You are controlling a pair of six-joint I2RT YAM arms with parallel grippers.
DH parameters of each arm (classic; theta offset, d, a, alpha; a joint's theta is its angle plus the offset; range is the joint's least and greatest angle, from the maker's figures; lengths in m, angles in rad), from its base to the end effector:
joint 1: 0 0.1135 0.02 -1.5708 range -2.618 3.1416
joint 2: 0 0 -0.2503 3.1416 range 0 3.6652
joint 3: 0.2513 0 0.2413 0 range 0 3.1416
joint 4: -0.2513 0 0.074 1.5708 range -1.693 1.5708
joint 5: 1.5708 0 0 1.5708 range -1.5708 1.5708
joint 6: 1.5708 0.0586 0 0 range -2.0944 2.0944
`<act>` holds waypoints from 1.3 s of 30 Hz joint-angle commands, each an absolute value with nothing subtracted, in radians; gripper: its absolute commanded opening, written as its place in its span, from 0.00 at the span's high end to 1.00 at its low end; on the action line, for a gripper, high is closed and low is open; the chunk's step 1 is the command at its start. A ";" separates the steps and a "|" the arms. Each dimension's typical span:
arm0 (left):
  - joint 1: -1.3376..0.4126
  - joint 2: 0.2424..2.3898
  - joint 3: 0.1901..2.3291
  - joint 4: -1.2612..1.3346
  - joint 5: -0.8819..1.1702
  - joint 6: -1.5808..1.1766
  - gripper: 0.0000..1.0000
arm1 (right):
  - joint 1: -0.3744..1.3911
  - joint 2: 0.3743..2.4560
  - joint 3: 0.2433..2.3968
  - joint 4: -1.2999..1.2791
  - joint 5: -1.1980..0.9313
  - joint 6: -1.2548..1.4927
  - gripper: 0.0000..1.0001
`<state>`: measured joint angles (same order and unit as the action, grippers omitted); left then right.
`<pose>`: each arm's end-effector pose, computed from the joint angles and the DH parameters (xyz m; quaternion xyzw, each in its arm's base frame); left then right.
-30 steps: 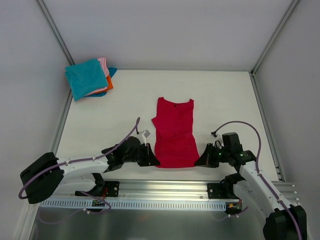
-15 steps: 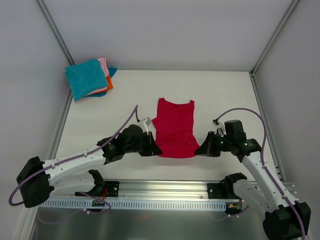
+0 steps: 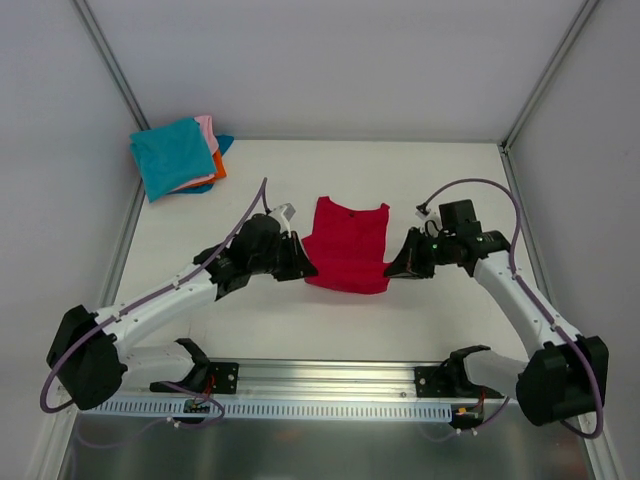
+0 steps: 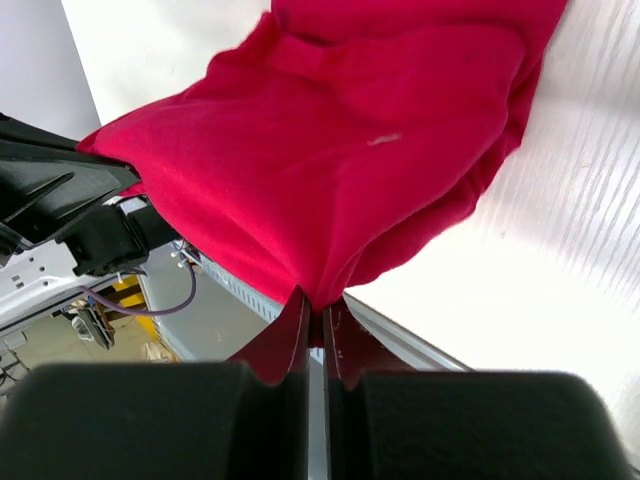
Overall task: Fold and stack the t-shirts
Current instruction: Fold the long partially folded tshirt into a neat square
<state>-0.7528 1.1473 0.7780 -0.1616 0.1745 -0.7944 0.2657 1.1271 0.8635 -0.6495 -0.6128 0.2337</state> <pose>0.1903 -0.1923 0.2466 0.0253 0.8653 -0.3999 0.3012 0.2115 0.0925 0.2401 -0.1118 0.9007 0.3527 0.2278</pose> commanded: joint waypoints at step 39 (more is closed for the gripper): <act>-0.379 1.481 1.132 -0.028 0.428 -0.705 0.01 | 0.112 1.737 1.554 -0.640 -0.620 0.187 0.01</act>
<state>-0.3664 1.5539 1.2144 -0.0715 0.4004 -0.7097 0.0971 1.8664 1.6035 -0.6724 -0.6266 0.1936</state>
